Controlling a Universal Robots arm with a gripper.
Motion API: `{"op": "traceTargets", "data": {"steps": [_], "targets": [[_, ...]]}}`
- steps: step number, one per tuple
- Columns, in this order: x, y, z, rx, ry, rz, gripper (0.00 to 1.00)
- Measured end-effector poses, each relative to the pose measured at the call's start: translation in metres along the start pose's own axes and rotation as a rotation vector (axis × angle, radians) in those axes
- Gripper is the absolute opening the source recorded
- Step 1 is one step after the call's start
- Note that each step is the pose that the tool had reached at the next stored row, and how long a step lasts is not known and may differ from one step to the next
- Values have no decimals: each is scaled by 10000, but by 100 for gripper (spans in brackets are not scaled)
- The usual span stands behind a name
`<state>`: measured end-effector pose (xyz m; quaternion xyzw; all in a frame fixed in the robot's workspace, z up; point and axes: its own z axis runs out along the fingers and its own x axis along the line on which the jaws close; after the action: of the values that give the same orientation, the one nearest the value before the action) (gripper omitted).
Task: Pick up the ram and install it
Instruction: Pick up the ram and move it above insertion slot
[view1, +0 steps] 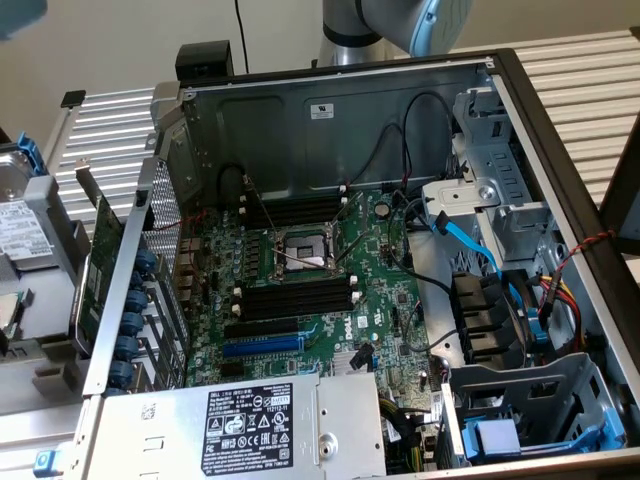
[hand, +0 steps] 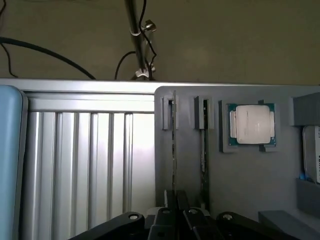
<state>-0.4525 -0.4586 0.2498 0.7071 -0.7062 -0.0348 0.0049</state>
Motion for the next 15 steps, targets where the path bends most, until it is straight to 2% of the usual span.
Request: {"op": "traceTargets", "data": {"steps": [6,15], "targets": [[4,-9,-275,0,0,0,12],[67,-280,-701,-16,-5,0,12]]}}
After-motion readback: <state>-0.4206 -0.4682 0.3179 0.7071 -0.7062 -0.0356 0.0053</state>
